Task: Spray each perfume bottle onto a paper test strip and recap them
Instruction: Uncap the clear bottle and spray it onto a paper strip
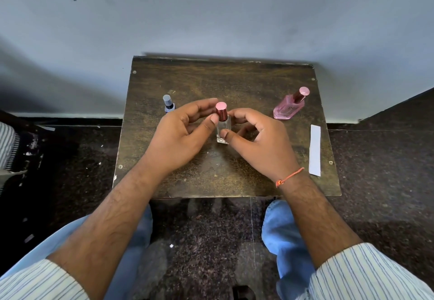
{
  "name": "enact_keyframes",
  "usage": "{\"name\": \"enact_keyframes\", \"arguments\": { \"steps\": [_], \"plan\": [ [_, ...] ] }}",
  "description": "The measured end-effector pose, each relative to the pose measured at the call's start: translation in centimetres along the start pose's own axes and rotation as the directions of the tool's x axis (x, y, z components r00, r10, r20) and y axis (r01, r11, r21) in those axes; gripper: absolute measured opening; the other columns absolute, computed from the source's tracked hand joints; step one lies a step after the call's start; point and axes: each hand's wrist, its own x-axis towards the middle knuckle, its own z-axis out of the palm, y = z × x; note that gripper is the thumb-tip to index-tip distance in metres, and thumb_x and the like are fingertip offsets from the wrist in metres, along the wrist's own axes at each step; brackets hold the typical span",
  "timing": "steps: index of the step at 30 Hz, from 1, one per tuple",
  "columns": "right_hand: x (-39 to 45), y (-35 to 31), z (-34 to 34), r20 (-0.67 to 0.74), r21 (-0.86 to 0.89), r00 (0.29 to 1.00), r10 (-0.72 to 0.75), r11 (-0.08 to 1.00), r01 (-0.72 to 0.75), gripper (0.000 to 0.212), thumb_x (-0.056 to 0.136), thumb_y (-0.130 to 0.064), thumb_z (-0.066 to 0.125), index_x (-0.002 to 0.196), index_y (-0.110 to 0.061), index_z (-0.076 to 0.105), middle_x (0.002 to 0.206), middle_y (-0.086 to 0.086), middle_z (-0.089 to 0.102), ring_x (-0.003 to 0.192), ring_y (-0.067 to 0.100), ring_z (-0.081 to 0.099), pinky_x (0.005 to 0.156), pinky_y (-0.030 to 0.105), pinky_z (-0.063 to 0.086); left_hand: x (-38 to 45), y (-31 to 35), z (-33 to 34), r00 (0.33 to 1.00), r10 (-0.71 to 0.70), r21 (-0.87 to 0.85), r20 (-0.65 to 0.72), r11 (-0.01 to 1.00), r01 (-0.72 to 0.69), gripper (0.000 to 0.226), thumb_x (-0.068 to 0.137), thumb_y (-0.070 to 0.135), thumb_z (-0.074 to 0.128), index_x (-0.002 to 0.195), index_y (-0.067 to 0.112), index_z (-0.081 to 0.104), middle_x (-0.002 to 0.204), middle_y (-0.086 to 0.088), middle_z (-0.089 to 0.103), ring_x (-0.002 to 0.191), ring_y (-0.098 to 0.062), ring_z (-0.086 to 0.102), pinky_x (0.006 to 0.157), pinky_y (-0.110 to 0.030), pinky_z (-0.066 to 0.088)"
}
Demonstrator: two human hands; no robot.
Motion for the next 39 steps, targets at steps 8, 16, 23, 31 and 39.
{"name": "enact_keyframes", "arguments": {
  "steps": [8,16,23,31,39],
  "plan": [
    [-0.2,-0.5,0.6,0.059,0.029,0.997,-0.053,0.998,0.051,0.026,0.087,-0.035,0.087,0.110,-0.036,0.076,0.091,-0.018,0.076,0.082,0.010,0.073,0.072,0.031,0.059,-0.1,0.0,-1.1,0.997,0.058,-0.064,0.044,0.996,-0.056,0.028,0.107,0.003,0.062,0.134,-0.004,0.066,0.127,-0.012,0.078,0.075,0.014,0.071,0.066,-0.004,0.052],
    [-0.6,-0.1,0.6,0.087,0.026,0.992,-0.089,0.996,0.088,0.031,0.087,-0.034,0.087,0.116,-0.025,0.080,0.094,-0.011,0.078,0.083,0.012,0.074,0.066,0.023,0.055,0.6,0.6,-1.1,0.998,0.049,-0.211,-0.046,0.976,-0.058,0.023,0.108,0.011,0.063,0.130,0.006,0.068,0.129,-0.005,0.079,0.048,-0.006,0.050,0.046,-0.014,0.043],
    [-0.6,0.1,-0.3,0.004,0.107,0.998,-0.069,0.992,0.068,0.022,0.086,-0.025,0.089,0.106,-0.023,0.079,0.093,-0.008,0.078,0.079,0.018,0.072,0.066,0.033,0.060,1.0,-0.1,-0.4,0.992,0.008,-0.142,-0.129,0.989,-0.026,0.020,0.105,0.018,0.071,0.125,0.021,0.071,0.107,0.007,0.079,0.057,-0.007,0.057,0.053,-0.016,0.044],
    [-0.8,0.3,-1.3,-0.050,0.114,0.997,-0.066,0.991,0.071,0.022,0.086,-0.020,0.089,0.106,-0.019,0.080,0.091,-0.015,0.076,0.074,0.012,0.071,0.063,0.024,0.056,0.9,-0.8,0.4,0.990,-0.010,0.271,-0.143,0.961,0.049,0.025,0.099,0.024,0.077,0.119,0.037,0.070,0.111,0.023,0.076,0.058,-0.031,0.069,0.055,-0.038,0.059],
    [-0.8,0.5,-2.0,-0.071,0.106,0.996,-0.058,0.992,0.065,0.021,0.086,-0.024,0.088,0.105,-0.021,0.079,0.096,-0.014,0.077,0.075,0.014,0.072,0.065,0.035,0.061,0.7,-0.7,0.6,0.988,-0.065,0.416,-0.141,0.901,0.119,0.023,0.103,0.023,0.071,0.122,0.035,0.064,0.114,0.020,0.074,0.055,-0.004,0.072,0.059,-0.012,0.055]
  ]
}}
